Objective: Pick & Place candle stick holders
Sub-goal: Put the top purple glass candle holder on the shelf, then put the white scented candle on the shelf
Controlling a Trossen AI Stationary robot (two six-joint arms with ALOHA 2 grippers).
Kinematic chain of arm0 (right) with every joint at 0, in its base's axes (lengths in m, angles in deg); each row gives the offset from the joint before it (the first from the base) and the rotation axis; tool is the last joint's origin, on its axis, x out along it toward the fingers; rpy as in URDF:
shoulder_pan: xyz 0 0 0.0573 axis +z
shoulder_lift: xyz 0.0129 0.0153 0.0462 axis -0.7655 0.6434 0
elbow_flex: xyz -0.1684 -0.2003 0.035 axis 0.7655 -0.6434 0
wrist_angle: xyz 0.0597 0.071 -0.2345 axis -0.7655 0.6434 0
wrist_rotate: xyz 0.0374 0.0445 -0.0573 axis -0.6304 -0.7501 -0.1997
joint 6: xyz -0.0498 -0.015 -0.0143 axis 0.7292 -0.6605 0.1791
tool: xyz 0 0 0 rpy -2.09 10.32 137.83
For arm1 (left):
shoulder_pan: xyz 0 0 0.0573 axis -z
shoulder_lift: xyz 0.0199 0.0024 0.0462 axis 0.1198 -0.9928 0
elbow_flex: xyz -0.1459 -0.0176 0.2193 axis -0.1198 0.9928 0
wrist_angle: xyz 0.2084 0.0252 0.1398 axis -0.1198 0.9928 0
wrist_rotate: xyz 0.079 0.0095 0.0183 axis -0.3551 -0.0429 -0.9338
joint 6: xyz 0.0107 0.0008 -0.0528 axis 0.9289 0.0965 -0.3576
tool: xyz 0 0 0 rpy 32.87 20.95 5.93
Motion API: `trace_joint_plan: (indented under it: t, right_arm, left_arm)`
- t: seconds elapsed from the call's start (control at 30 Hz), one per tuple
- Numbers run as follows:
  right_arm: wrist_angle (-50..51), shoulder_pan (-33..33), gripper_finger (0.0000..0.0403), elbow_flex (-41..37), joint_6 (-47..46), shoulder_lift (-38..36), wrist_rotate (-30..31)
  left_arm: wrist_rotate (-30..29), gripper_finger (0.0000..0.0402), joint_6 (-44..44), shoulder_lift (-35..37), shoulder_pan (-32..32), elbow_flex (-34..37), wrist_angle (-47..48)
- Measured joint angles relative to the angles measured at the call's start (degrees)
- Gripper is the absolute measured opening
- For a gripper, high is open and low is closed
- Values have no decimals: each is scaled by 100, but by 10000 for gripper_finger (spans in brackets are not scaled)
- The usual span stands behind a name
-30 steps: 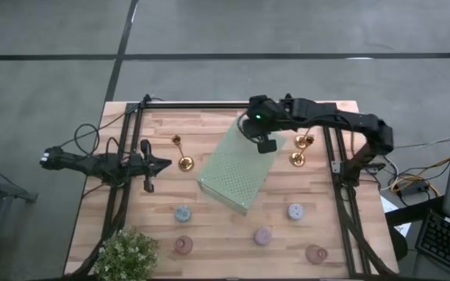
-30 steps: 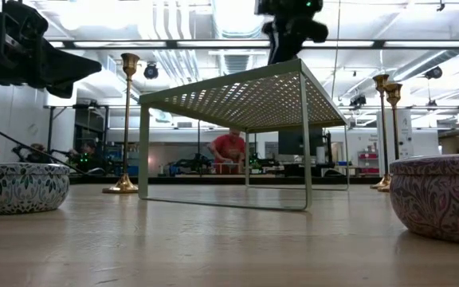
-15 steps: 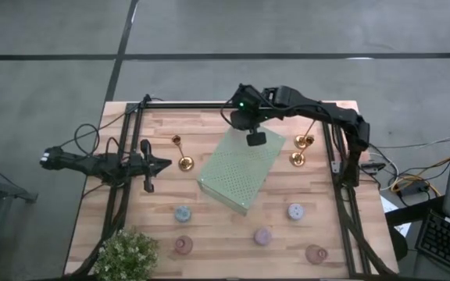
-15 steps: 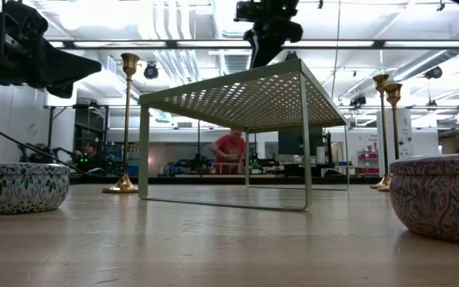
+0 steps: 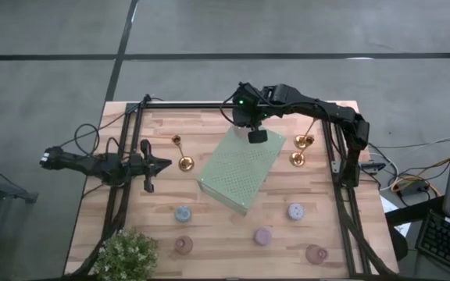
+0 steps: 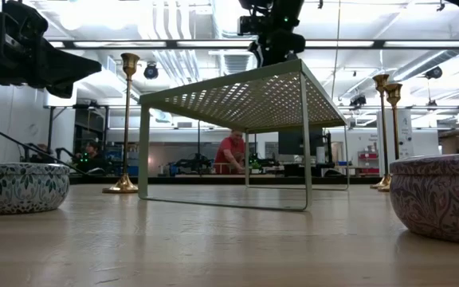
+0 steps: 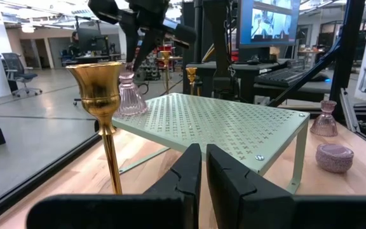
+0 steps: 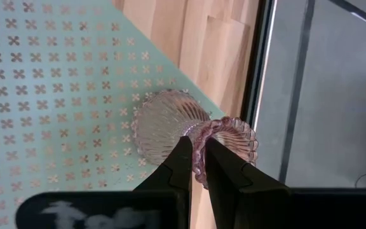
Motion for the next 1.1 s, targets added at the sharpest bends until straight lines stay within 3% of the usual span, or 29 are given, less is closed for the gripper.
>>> trace_joint_plan:
  t: [0.4,1.1]
  right_arm:
    - [50,0,51,20,-209,-5,-197]
    - [113,15,172,385,-724,-94,-171]
  left_arm:
    - [0,28,0,1,-2,-2,0]
    - [0,28,0,0,-2,0,0]
